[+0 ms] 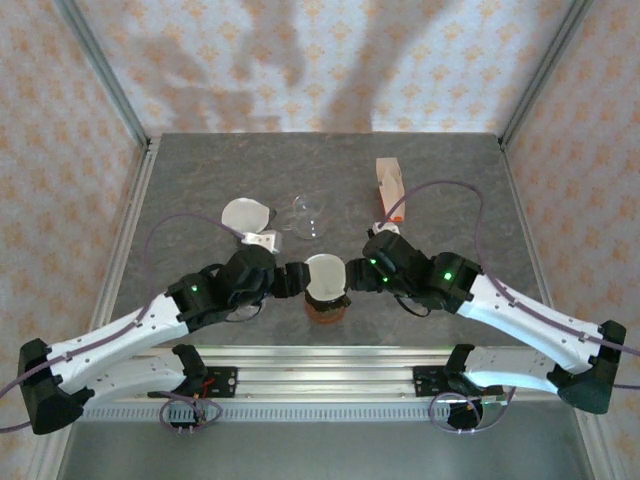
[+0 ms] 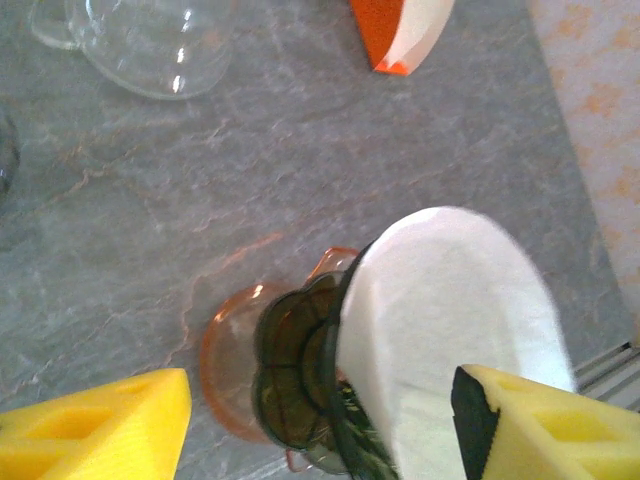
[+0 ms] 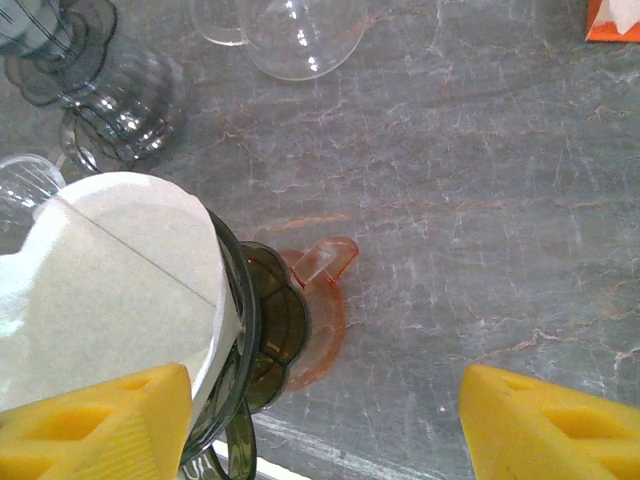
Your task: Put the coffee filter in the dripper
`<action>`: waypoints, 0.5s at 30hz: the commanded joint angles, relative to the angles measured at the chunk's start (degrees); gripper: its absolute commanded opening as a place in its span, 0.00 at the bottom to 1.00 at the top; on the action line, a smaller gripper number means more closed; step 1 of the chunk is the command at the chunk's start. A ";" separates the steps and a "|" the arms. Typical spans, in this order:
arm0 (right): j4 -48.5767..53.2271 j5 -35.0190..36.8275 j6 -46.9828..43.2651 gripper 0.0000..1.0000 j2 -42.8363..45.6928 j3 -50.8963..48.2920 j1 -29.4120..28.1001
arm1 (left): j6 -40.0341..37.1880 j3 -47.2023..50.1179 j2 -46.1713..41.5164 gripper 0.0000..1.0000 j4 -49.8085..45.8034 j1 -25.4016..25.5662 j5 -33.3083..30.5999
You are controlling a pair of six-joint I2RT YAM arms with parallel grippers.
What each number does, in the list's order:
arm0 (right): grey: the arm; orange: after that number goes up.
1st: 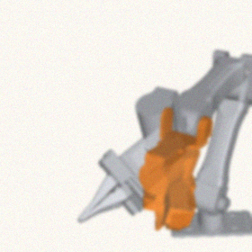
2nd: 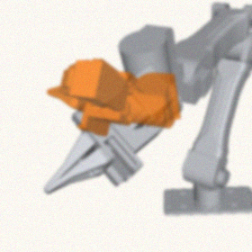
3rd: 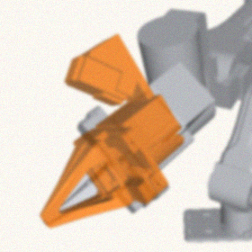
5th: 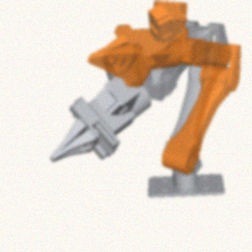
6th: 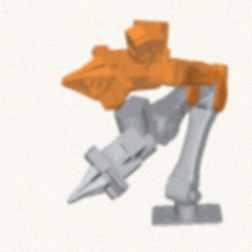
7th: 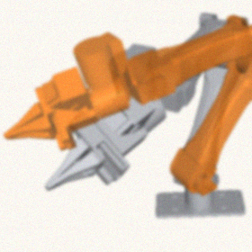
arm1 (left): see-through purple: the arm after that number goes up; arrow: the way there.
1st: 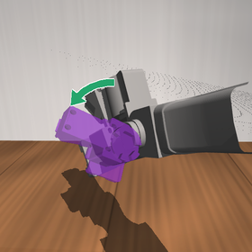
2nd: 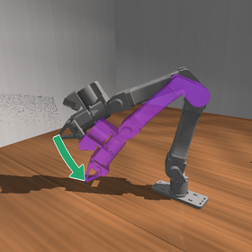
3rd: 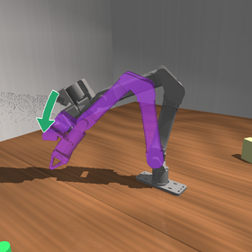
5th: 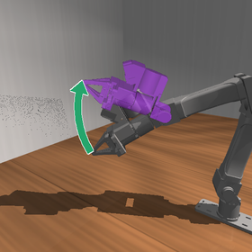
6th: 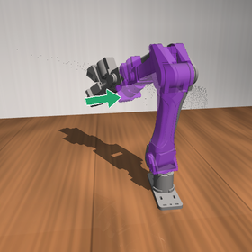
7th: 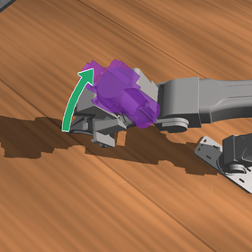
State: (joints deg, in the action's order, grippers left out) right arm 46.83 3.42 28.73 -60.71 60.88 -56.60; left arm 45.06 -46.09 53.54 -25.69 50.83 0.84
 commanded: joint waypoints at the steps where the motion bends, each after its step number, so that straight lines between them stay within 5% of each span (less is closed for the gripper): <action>1: 2.28 3.58 0.21 0.71 1.89 1.96 -0.26 | -0.55 -3.33 -2.37 0.75 -2.26 -0.71 -1.83; 15: 1.26 1.46 4.41 0.69 11.00 -9.44 -0.27 | 2.32 2.02 -12.04 0.79 -7.75 -0.73 -3.57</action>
State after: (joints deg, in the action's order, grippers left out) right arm 48.36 5.63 31.03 -51.11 54.68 -56.60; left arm 45.71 -46.35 42.92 -30.26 50.83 -0.93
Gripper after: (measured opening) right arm 0.692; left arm 0.795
